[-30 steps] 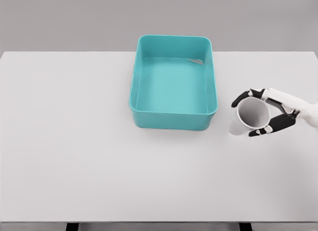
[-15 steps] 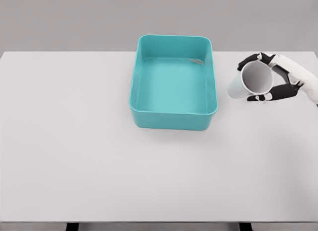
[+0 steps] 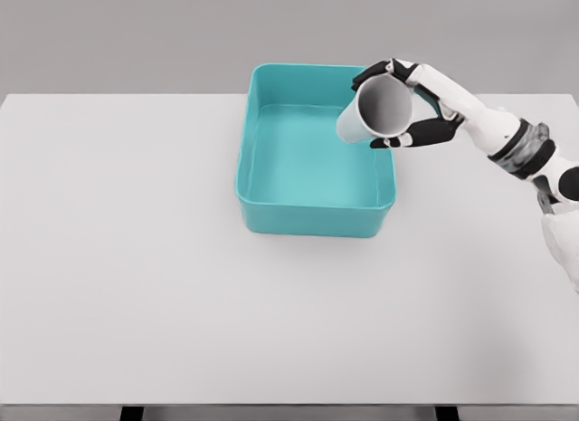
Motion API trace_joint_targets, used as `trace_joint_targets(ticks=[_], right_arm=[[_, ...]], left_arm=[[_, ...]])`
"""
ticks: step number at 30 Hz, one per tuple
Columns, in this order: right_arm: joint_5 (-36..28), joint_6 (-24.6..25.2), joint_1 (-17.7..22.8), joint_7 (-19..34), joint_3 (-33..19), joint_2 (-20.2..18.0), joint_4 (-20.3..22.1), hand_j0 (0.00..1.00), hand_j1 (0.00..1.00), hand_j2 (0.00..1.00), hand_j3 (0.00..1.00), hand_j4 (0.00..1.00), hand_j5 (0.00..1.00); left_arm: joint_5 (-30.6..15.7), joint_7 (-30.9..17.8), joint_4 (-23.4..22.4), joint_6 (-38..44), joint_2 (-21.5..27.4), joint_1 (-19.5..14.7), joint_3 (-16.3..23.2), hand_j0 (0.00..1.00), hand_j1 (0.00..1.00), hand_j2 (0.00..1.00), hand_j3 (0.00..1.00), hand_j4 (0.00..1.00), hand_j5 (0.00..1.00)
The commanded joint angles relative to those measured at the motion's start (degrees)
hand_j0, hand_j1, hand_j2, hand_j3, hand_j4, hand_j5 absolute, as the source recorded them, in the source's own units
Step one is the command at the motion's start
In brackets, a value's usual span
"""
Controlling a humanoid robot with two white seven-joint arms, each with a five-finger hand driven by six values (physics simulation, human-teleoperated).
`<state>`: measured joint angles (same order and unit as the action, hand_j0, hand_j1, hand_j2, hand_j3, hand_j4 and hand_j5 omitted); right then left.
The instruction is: Put the paper cup into the basket with your right arm
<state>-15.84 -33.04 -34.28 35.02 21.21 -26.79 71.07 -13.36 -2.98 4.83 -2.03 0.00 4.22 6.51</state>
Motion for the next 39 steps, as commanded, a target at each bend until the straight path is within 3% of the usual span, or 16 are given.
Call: trace_joint_targets(ticks=[1,6,11,22,28,39], right_arm=[[4.2,1.5,-0.1,0.0,0.0,3.8,-1.1,0.62,0.62,0.62,0.62,0.62,0.62],[13.8,2.3,-1.9,0.0,-1.3,9.3,-3.8,0.62,0.62,0.62,0.62,0.62,0.62],[22.3,4.6,-4.0,0.0,-1.3,11.7,-3.7,0.62,0.62,0.62,0.62,0.62,0.62],[35.9,6.8,-4.2,0.0,-0.3,11.8,-1.9,0.62,0.62,0.62,0.62,0.62,0.62],[44.3,13.5,-5.0,0.0,3.5,11.9,3.8,0.62,0.62,0.62,0.62,0.62,0.62],[56.7,20.6,-6.0,0.0,8.3,11.9,6.4,0.62,0.62,0.62,0.62,0.62,0.62]], left_arm=[[0.0,0.0,0.0,0.0,0.0,0.0,0.0,1.0,1.0,1.0,1.0,1.0,1.0],[0.0,0.0,0.0,0.0,0.0,0.0,0.0,1.0,1.0,1.0,1.0,1.0,1.0],[0.0,0.0,0.0,0.0,0.0,0.0,0.0,1.0,1.0,1.0,1.0,1.0,1.0],[0.0,0.0,0.0,0.0,0.0,0.0,0.0,1.0,1.0,1.0,1.0,1.0,1.0],[0.0,0.0,0.0,0.0,0.0,0.0,0.0,1.0,1.0,1.0,1.0,1.0,1.0],[0.0,0.0,0.0,0.0,0.0,0.0,0.0,1.0,1.0,1.0,1.0,1.0,1.0]])
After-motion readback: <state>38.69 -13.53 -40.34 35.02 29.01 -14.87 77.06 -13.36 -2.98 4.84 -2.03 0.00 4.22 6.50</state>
